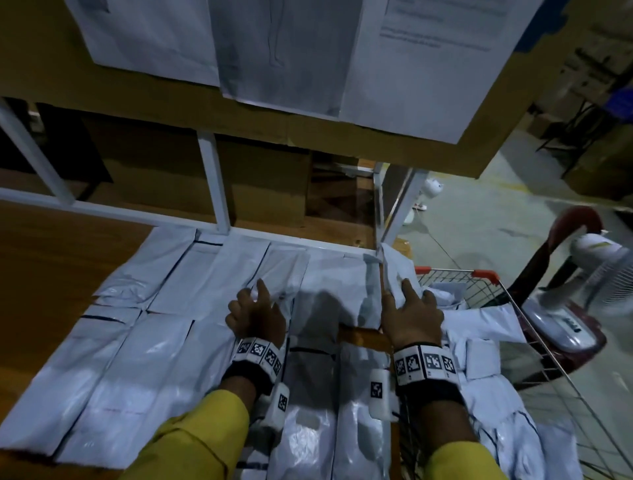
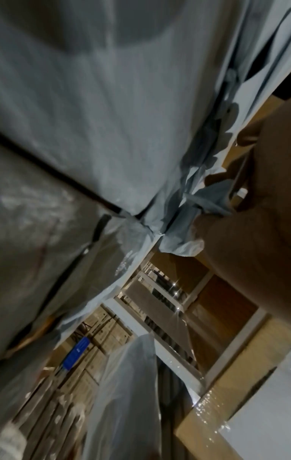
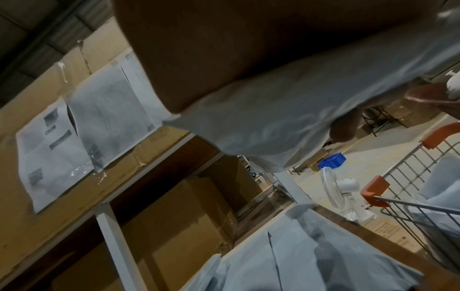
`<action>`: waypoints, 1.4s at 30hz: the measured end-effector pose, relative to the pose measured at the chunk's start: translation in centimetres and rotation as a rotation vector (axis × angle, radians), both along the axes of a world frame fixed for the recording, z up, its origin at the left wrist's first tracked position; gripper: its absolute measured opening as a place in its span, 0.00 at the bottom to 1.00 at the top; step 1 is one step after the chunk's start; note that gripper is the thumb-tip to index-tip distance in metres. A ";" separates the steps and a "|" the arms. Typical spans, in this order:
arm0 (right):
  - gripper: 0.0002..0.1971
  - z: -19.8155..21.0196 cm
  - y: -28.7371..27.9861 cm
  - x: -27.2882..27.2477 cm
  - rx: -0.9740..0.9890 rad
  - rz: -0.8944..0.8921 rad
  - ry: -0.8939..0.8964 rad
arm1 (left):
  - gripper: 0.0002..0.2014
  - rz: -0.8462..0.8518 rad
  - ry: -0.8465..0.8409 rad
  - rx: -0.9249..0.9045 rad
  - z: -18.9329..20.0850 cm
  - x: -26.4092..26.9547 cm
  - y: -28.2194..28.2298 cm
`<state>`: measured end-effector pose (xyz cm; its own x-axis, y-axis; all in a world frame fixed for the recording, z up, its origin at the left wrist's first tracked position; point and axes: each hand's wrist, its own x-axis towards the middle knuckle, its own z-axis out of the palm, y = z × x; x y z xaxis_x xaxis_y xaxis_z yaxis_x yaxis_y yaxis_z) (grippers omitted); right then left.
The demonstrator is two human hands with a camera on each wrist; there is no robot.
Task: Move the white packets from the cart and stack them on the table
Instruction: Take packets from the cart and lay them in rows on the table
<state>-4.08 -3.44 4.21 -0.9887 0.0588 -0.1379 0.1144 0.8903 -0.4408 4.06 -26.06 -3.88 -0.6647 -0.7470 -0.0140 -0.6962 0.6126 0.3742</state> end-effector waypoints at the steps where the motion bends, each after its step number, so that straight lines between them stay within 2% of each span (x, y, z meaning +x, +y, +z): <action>1: 0.32 -0.3 -0.3 -0.4 0.013 0.002 0.006 | 0.33 -0.012 -0.039 0.000 -0.5 -0.1 0.0; 4: 0.35 -1.7 -1.6 -1.5 0.012 0.024 0.033 | 0.38 -0.047 -0.098 -0.019 -1.4 -0.3 -0.1; 6: 0.39 -2.5 -2.7 -2.1 0.024 0.058 -0.015 | 0.42 -0.069 -0.097 -0.036 -1.7 -0.5 -0.3; 8: 0.38 -3.6 -3.7 -2.7 0.097 0.093 -0.078 | 0.44 -0.106 -0.086 -0.059 -1.7 -0.7 -0.6; 11: 0.41 -5.0 -5.0 -3.2 0.169 0.113 -0.161 | 0.40 -0.169 -0.080 -0.146 -1.5 -1.2 -1.1; 13: 0.44 -6.0 -5.8 -3.2 0.161 0.115 -0.199 | 0.37 -0.223 -0.090 -0.141 -1.6 -1.5 -1.5; 18: 0.45 -7.8 -7.2 -2.9 0.195 0.075 -0.117 | 0.36 -0.251 -0.031 -0.056 -2.2 -2.2 -2.2; 21: 0.46 -7.9 -7.5 -2.9 0.204 0.081 -0.060 | 0.36 -0.244 -0.018 -0.022 -2.8 -2.7 -2.3; 23: 0.49 -8.3 -7.5 -3.2 0.214 0.109 -0.107 | 0.36 -0.229 -0.018 -0.015 -3.1 -3.0 -2.2; 27: 0.52 -8.7 -7.0 -3.9 0.214 0.151 -0.188 | 0.36 -0.213 -0.036 -0.109 -3.5 -3.4 -1.3; 30: 0.54 -9.1 -6.8 -3.8 0.199 0.147 -0.174 | 0.37 -0.215 -0.041 -0.151 -3.7 -3.6 -1.0; 35: 0.52 -7.7 -5.8 -3.7 0.126 0.093 -0.132 | 0.36 -0.252 -0.070 -0.158 -3.9 -3.4 -1.1; 39: 0.50 -6.7 -4.2 -3.5 0.090 0.049 -0.074 | 0.31 -0.225 -0.024 -0.153 -2.1 -3.5 -0.8; 42: 0.48 -5.8 -2.4 -3.1 0.089 0.026 -0.047 | 0.30 -0.283 0.034 -0.112 0.0 -3.8 0.1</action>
